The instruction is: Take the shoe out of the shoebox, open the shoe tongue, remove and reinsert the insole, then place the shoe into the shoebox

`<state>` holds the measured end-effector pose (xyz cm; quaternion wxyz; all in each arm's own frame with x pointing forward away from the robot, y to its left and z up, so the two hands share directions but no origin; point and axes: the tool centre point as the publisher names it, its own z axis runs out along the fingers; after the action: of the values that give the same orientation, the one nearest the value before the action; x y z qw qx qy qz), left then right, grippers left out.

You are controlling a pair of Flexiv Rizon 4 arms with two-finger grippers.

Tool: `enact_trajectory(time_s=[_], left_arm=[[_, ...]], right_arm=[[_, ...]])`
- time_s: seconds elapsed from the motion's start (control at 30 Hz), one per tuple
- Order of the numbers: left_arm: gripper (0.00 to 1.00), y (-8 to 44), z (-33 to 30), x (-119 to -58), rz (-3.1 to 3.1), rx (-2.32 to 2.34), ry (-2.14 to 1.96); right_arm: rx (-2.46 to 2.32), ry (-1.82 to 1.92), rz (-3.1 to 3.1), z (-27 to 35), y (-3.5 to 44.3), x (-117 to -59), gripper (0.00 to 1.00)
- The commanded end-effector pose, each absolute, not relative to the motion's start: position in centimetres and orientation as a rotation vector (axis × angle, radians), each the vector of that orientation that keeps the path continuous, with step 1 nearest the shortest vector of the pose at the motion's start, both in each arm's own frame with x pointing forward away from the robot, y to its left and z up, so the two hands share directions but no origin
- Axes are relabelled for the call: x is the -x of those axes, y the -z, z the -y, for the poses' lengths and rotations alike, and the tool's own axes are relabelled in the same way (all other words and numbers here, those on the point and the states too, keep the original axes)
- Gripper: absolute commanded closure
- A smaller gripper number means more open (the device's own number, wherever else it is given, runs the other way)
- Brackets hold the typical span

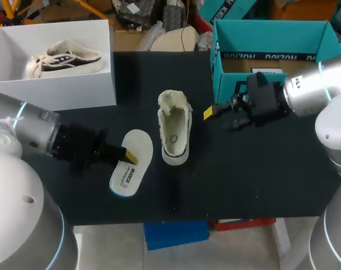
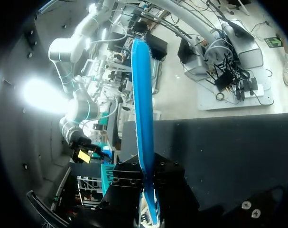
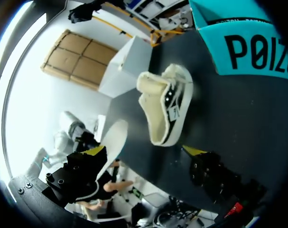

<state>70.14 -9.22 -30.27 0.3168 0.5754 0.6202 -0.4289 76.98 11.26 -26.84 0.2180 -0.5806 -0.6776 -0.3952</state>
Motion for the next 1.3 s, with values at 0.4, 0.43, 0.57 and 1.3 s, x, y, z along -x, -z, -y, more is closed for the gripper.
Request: enact_trajectory(time_s=[0.4, 0.43, 0.57, 1.3], left_arm=[[1.00, 29.7, 10.3, -69.8, -1.698, -1.650, 1.241], [1.00, 29.6, 10.4, -69.8, -1.693, -1.659, 1.261], [1.00, 29.7, 11.3, -69.6, -1.724, -1.723, 1.335], [1.00, 33.4, 15.9, -75.3, -1.811, -1.840, 1.334]], right_arm=[[1.596, 1.049, 1.969, -7.0, 23.6, -71.1, 0.00], [1.596, 1.049, 1.969, -7.0, 23.6, -71.1, 0.00], [1.596, 1.049, 1.969, -7.0, 23.6, -71.1, 0.00], [1.596, 1.049, 1.969, -7.0, 23.6, -71.1, 0.00]])
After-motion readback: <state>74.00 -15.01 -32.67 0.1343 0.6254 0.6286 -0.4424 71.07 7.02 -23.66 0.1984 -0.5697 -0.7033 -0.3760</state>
